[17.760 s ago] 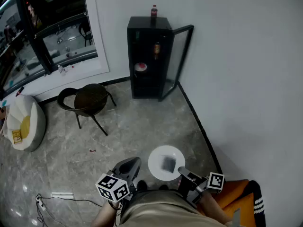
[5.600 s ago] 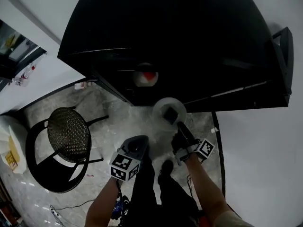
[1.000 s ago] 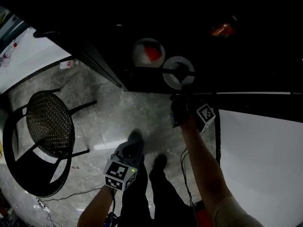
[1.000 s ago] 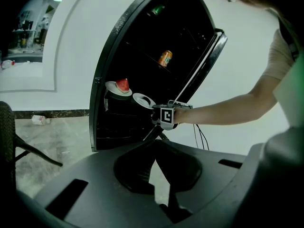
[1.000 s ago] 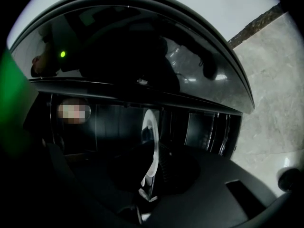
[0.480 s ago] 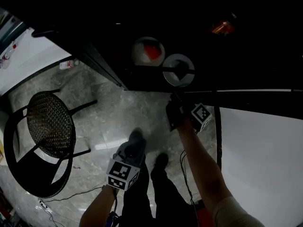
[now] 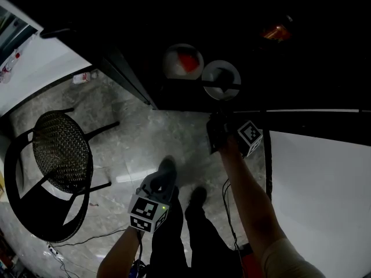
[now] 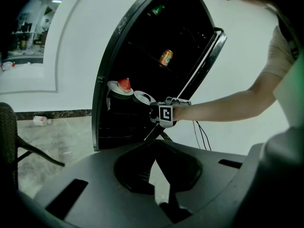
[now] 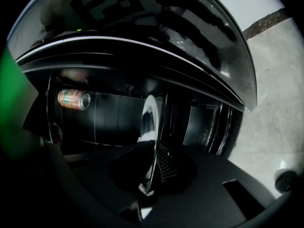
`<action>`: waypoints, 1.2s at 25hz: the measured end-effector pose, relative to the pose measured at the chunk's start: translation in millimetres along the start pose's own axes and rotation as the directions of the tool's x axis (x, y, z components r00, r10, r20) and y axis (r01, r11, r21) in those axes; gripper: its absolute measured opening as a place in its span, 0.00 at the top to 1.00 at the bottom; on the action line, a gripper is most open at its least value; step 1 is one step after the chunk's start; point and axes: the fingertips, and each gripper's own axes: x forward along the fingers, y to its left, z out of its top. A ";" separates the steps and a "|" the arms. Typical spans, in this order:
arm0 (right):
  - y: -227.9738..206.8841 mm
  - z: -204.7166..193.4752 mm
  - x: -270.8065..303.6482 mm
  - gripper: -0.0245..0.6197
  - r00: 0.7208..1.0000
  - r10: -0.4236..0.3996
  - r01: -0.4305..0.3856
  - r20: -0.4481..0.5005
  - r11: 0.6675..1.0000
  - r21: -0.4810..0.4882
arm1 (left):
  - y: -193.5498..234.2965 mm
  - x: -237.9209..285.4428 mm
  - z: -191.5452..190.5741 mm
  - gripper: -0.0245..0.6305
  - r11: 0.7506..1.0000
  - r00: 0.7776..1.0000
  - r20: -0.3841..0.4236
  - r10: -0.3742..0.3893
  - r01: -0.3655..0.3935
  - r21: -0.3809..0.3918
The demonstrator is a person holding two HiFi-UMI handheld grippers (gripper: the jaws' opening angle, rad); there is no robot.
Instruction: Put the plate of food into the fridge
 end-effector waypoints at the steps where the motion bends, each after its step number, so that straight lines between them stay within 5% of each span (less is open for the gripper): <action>1: -0.2 0.5 0.1 0.92 1.000 0.004 -0.004 0.002 1.000 -0.002 | -0.9 0.1 0.0 0.95 1.000 1.000 0.000 -0.001 0.001 0.000; 30: 12.8 -9.4 17.9 0.92 0.997 0.011 -0.018 -0.076 0.995 -0.095 | -1.2 0.3 -6.1 0.95 1.000 1.000 -0.002 0.003 -0.003 -0.002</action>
